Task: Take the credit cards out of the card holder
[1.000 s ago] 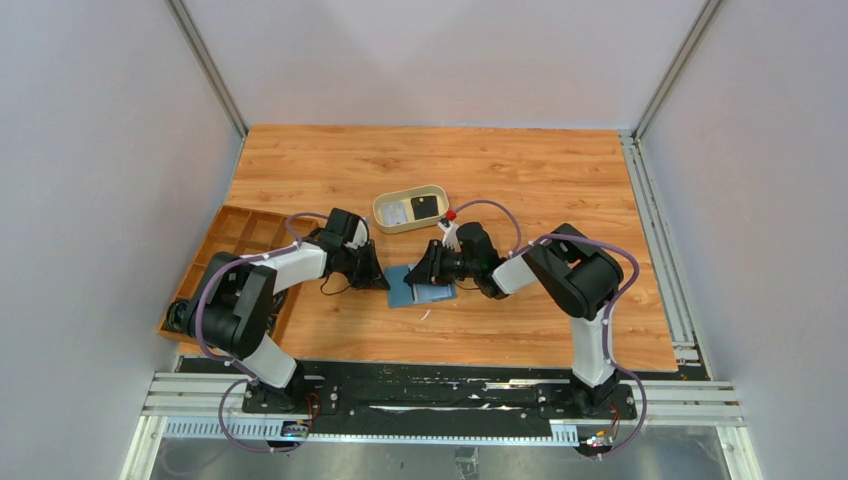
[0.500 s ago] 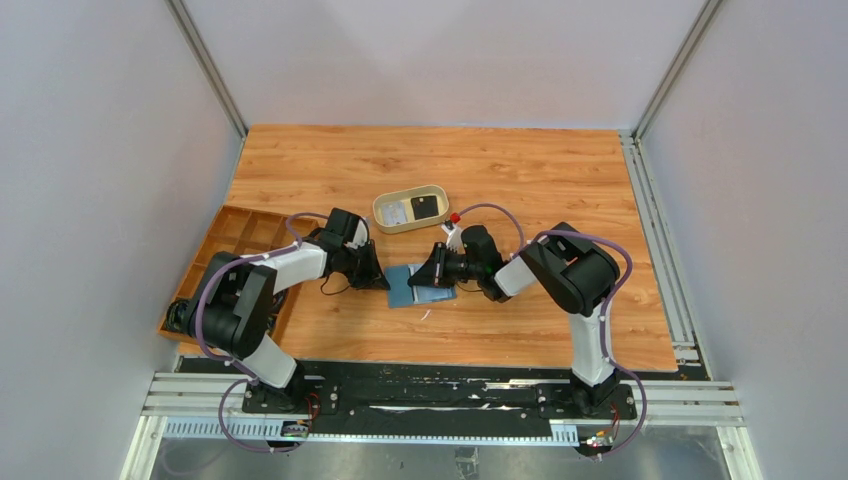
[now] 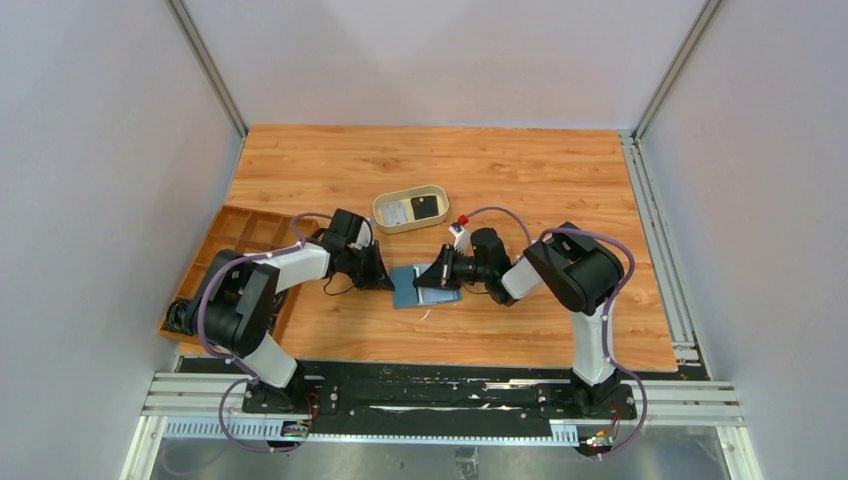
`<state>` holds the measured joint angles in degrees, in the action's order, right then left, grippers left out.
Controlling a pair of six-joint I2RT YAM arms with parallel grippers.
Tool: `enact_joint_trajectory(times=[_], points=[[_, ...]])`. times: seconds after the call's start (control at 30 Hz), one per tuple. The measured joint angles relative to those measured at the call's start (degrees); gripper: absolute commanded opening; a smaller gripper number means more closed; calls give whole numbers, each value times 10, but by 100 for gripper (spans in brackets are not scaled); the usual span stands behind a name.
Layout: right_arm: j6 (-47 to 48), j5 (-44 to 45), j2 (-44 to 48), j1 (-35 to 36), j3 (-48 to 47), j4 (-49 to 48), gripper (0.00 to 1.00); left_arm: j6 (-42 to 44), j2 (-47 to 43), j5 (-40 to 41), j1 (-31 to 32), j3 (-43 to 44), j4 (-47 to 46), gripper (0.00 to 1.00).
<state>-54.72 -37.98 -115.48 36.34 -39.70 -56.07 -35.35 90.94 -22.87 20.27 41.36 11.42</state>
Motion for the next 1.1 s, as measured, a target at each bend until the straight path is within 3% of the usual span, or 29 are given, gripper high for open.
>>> enact_joint_trajectory(times=[0.33,0.8,0.93,1.1], points=[[8,-39,23,-47,31,23,0,-1,8,-9,2,0,-12,0],[83,-68,77,-104,19,187,0,3,-2,-2,1,-5,-15,0],[76,-76,70,-106,14,186,0,-12,-18,-27,-3,-45,-73,17],[50,-91,47,-106,5,158,0,-53,-21,-66,5,-90,-154,24]])
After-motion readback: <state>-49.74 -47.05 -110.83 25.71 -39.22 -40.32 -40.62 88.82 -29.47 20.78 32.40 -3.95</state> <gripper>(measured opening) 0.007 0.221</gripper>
